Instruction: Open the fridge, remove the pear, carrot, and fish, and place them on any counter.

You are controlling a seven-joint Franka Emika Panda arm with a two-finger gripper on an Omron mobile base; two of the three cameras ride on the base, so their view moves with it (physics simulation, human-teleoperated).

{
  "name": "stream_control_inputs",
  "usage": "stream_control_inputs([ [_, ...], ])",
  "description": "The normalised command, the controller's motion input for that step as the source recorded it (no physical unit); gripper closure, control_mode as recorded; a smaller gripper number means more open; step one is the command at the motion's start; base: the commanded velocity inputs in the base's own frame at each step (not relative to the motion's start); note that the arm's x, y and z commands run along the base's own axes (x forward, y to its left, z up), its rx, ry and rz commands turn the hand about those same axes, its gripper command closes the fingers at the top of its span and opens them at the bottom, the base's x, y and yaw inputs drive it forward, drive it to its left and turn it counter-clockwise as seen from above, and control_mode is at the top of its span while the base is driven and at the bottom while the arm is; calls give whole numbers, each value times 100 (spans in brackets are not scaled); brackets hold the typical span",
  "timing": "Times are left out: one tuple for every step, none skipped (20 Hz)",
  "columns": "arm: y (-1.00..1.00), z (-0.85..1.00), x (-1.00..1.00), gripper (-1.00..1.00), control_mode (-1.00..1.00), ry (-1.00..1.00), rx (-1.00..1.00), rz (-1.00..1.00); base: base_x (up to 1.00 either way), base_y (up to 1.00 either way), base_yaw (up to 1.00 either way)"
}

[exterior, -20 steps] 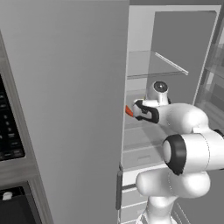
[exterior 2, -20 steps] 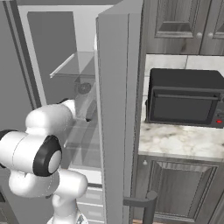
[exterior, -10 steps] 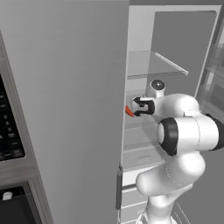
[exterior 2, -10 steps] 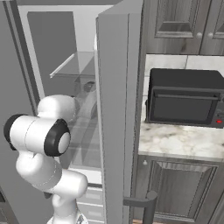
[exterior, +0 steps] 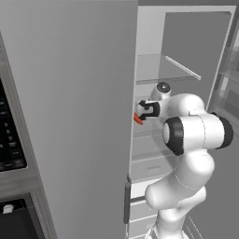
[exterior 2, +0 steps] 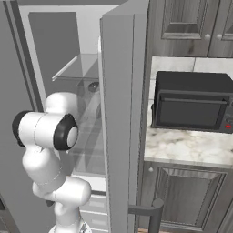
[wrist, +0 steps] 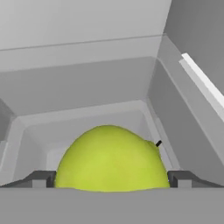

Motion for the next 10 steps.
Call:
stream_control_inputs([
  [0, -61, 0, -100, -100, 0, 3, 0, 0, 0, 0],
  [0, -56, 0, -100, -100, 0, 4, 0, 0, 0, 0],
  [0, -49, 0, -100, -100, 0, 4, 0, 0, 0, 0],
  [0, -44, 2, -100, -100, 0, 5, 0, 0, 0, 0],
  [0, -38, 6, -100, -100, 0, 4, 0, 0, 0, 0],
  [0, -38, 11, -100, -100, 0, 5, 0, 0, 0, 0],
  [0, -41, 11, 100, -100, 0, 6, 0, 0, 0, 0],
  [0, -40, 17, 100, -100, 0, 5, -1, 0, 0, 0],
  [0, -37, 18, 100, -100, 0, 6, -1, 0, 0, 0],
  [0, -37, 16, 100, -100, 0, 6, -1, 0, 0, 0],
])
